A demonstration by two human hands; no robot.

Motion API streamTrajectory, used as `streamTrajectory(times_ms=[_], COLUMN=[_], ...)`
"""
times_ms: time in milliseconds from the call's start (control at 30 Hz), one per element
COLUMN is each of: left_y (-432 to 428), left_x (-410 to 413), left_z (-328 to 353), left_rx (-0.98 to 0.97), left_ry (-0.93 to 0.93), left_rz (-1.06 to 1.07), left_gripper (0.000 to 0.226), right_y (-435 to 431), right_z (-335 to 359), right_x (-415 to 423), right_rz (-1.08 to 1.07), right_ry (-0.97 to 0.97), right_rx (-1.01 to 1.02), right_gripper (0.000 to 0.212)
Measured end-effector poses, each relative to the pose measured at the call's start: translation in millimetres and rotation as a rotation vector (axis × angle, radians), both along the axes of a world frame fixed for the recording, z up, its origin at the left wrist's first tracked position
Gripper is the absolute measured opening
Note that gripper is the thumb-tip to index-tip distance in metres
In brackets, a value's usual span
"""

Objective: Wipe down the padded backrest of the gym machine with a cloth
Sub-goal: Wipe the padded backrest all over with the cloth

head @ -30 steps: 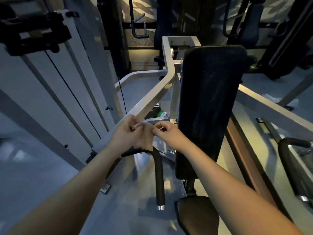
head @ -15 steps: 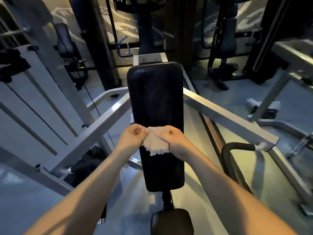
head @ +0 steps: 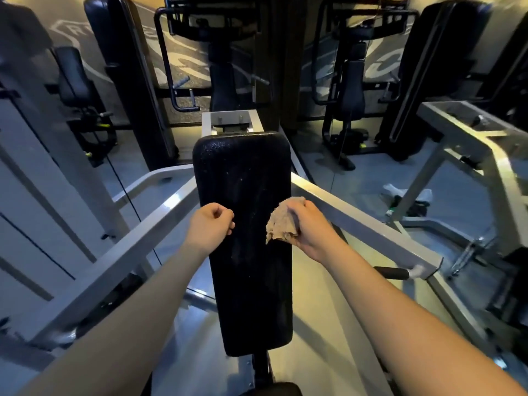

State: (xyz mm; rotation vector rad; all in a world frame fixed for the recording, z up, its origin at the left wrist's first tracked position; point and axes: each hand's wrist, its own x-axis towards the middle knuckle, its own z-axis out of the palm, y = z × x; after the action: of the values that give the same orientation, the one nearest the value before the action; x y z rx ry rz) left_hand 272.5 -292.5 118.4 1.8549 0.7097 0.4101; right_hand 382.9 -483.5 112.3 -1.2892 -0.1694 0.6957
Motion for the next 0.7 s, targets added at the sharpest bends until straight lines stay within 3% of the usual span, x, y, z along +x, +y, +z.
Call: streamTrajectory(times_ms=[167, 300, 433, 600, 700], left_y=[3.9, 1.8, -2.3, 3.1, 13.2], left_x=[20.7, 40.8, 66.3, 101.1, 117.1], left_z=[5.7, 21.2, 46.1, 65.8, 66.5], left_rx=[0.169, 0.348, 0.450, 0.591, 0.655], left_ry=[0.049, 0.059, 0.079, 0.085, 0.128], left_rz=[-0.026, -0.032, 0.016, 0.098, 0.125], left_gripper=[0.020, 0.018, 0.012, 0.027, 0.041], right_y=[13.3, 18.7, 26.5, 48.2, 62.3], right_z=[1.6, 18.2, 40.3, 50.1, 27.7], right_x=[42.5, 87.4, 132.2, 177.1, 190.2], right_rz=[-0.110, -0.184, -0.260, -0.102, 0.049], right_ry=[-0.190, -0.511, -0.842, -1.319, -1.509], right_rx=[-0.072, -0.184, -0.305, -0.321, -0.361], right_gripper=[0.022, 0.011, 0.021, 0.033, 0.012])
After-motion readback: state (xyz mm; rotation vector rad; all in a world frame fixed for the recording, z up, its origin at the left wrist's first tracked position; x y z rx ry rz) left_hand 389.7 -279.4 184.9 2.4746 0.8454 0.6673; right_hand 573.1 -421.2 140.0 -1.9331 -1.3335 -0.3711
